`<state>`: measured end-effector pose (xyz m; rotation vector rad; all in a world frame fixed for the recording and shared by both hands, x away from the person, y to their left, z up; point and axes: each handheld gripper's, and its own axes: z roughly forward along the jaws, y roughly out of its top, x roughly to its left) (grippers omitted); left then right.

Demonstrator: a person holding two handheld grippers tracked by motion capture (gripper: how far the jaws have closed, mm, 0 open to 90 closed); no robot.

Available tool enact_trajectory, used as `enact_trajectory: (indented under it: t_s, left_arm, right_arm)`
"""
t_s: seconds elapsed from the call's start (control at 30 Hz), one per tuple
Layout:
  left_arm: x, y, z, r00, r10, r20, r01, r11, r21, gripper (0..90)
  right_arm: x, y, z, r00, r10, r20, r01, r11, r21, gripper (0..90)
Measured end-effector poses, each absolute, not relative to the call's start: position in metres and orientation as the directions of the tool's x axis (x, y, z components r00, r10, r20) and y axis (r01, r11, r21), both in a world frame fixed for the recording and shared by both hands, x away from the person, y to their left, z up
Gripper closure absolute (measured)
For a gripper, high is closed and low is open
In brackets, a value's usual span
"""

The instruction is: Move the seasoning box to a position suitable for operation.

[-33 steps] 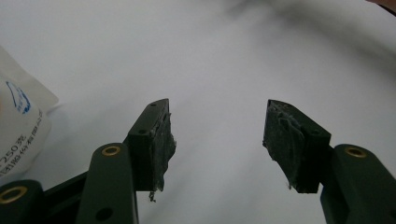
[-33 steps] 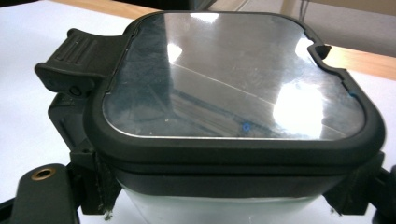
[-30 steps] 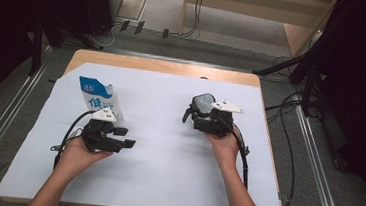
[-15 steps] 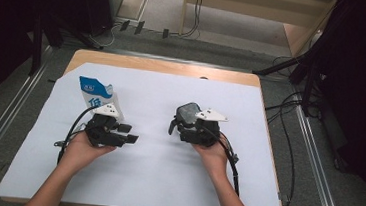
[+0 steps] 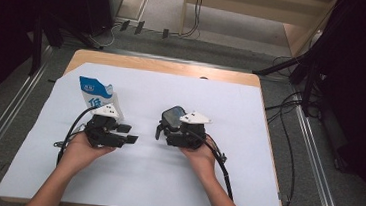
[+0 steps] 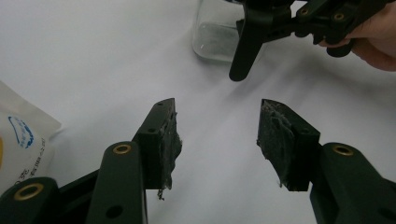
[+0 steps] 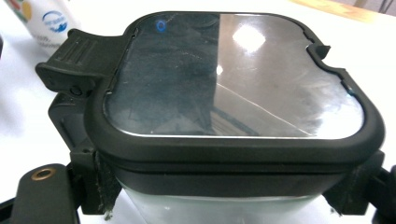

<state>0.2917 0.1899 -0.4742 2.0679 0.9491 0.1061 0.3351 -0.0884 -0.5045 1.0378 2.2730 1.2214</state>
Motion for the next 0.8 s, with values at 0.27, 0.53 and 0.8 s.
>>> enact_trajectory:
  t_s: [0.27,0.53,0.8]
  left_arm:
    - [0.291,0.190,-0.476,0.708,0.659,-0.254,0.592,-0.359,0.721,47.0]
    - [0.292,0.189,-0.478,0.713,0.655,-0.248,0.595,-0.379,0.709,45.7]
    - [0.291,0.188,-0.476,0.736,0.638,-0.228,0.569,-0.399,0.719,53.6]
  right_arm:
    - [0.332,-0.082,-0.509,-0.674,0.739,0.008,0.412,0.367,0.834,15.8]
    - [0.335,-0.085,-0.512,-0.691,0.720,0.062,0.449,0.361,0.817,12.4]
    - [0.328,-0.096,-0.499,-0.712,0.697,0.086,0.461,0.371,0.806,6.5]
